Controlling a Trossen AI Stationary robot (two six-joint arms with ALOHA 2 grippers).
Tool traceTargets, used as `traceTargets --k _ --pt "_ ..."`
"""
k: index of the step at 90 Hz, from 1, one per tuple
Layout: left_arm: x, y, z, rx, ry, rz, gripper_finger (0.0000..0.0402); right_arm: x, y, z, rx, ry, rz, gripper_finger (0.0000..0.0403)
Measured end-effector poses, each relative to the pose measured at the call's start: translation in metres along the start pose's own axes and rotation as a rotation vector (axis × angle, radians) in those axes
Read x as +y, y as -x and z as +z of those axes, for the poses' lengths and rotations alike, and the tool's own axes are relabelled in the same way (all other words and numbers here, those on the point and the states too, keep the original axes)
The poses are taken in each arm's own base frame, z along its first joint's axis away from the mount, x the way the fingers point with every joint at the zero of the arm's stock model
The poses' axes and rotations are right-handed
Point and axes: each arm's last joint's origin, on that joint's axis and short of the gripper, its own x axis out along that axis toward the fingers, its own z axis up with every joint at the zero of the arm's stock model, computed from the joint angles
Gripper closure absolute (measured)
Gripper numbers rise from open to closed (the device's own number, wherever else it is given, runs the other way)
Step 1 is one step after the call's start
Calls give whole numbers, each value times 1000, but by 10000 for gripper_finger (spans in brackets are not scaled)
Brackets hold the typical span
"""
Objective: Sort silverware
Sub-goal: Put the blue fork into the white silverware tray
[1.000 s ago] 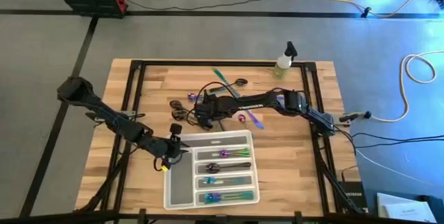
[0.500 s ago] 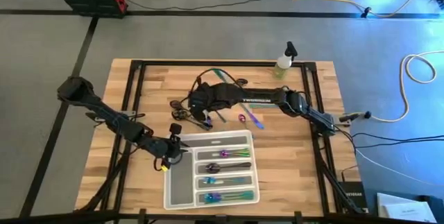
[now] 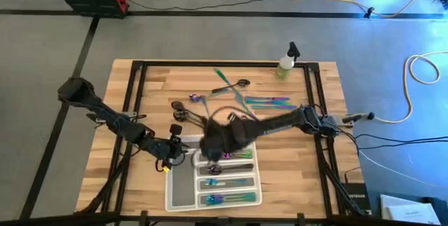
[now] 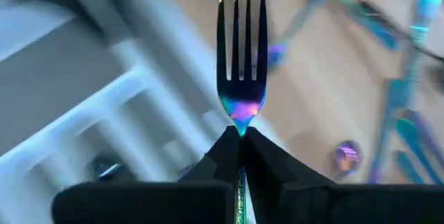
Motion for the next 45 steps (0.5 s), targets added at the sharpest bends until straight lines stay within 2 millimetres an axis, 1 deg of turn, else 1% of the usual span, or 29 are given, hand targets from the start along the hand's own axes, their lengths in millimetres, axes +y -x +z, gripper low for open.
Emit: traceTargets --k 10,19,24,32,45 --pt "0 0 0 0 16 -1 330 25 8 -18 10 106 105 403" --pt "0 0 0 0 17 -3 330 45 18 -31 -12 255 210 403" --pt "0 0 0 0 14 -3 330 54 20 -38 0 343 264 403" --pt "0 0 0 0 13 -3 330 65 12 -49 42 463 312 403" --pt "0 0 0 1 12 -4 330 79 -18 -60 136 597 355 403"
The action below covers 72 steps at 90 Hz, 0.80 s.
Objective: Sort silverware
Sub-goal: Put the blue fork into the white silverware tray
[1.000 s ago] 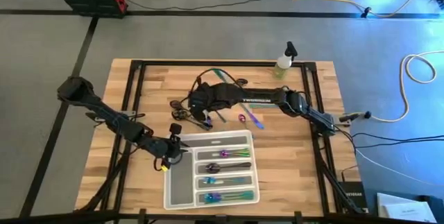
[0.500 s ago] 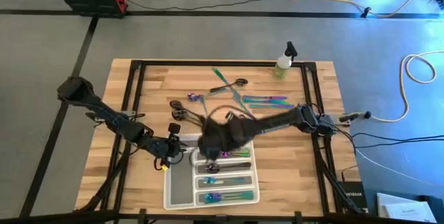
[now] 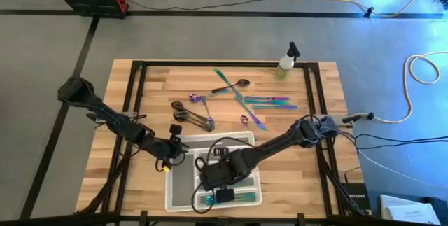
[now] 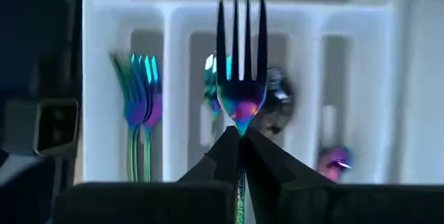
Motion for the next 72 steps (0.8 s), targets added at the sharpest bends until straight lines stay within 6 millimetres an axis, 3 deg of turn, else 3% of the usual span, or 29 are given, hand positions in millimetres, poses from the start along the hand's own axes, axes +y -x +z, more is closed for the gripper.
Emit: traceTargets --k 17,50,72 --pt "0 0 0 0 -1 0 330 4 -40 -2 82 98 21 403" --pt "0 0 0 1 0 -1 330 6 -57 4 32 117 54 403" --pt "0 0 0 0 -2 -1 330 5 -74 -2 63 17 43 403"
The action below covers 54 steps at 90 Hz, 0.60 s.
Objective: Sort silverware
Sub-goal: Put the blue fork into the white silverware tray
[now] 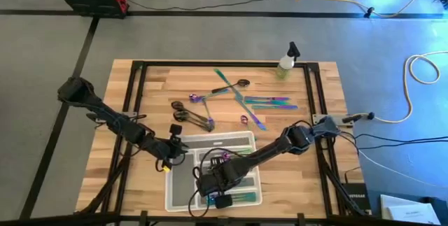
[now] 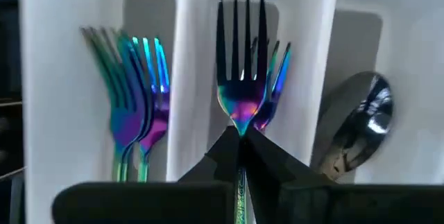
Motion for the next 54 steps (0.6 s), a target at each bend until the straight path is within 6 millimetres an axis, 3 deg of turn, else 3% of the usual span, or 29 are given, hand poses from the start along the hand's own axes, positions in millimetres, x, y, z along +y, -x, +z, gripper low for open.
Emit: traceTargets --k 54 --pt "0 0 0 1 1 0 330 7 -10 -3 -53 -109 -64 403"
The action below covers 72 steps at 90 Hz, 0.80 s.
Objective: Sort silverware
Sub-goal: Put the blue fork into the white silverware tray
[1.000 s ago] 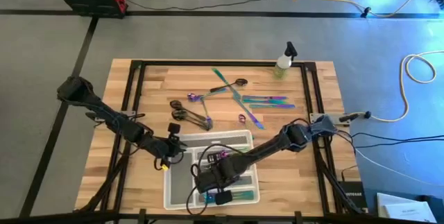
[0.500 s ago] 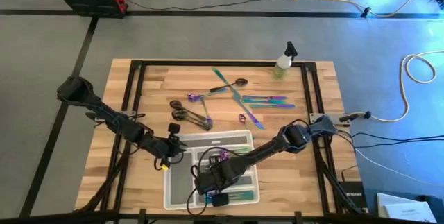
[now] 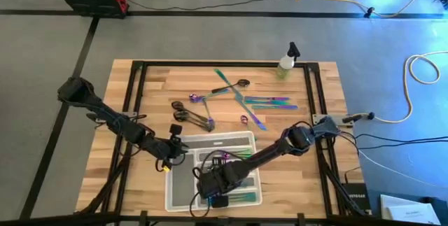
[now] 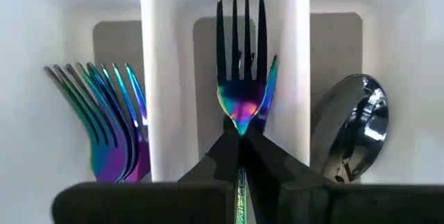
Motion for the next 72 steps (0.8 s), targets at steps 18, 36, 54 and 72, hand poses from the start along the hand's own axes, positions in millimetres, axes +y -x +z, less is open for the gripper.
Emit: traceTargets --k 18,36,54,72 --pt "0 0 0 1 0 0 330 8 1 -4 -19 -16 -37 403" --pt "0 0 0 2 -1 0 330 10 2 -6 -24 -11 -63 403" --pt "0 0 0 3 -2 0 330 9 9 -5 -34 -36 -70 403" --pt "0 0 0 4 -11 1 330 14 13 -7 -70 -26 -114 403"
